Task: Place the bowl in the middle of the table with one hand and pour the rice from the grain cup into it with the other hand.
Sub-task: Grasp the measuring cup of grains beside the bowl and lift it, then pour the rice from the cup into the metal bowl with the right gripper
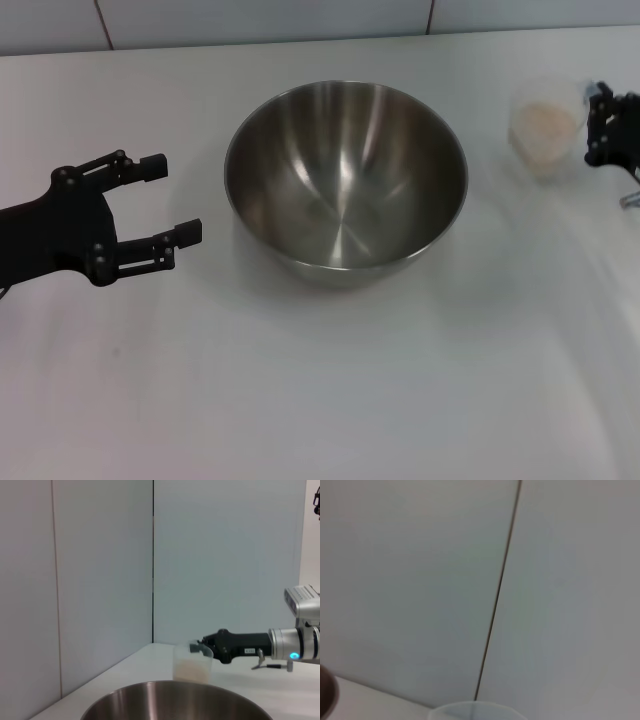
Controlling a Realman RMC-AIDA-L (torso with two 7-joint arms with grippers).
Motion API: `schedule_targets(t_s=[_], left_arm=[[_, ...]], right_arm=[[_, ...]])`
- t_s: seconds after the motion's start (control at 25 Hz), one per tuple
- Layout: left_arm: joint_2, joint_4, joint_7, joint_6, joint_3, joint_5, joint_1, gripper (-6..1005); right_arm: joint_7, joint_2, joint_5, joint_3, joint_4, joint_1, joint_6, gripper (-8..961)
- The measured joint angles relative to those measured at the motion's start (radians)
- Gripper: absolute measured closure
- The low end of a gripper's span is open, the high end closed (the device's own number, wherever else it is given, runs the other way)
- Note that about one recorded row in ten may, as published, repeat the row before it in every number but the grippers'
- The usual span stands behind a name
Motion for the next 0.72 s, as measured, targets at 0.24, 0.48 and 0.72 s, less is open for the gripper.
schedule_targets(t_s=[0.24, 0.48, 0.72], left_arm=[[0.002, 0.0, -0.005, 0.0, 0.001, 0.004, 0.004, 160], [0.0, 0.0, -0.011, 0.0, -0.002, 0.019, 0.004, 160], [-0.004, 0.001, -0.012, 0.0, -0.015, 0.025, 0.003, 161]], right_arm=[[-0.181, 0.001, -0.001, -0.005, -0.026, 0.047, -0.006, 947], [-0.301, 0.004, -0.001, -0.018, -0.037, 0.066, -0.039, 946], [-0.362, 0.004, -0.002, -0.079, -0.047, 0.071, -0.185, 946]])
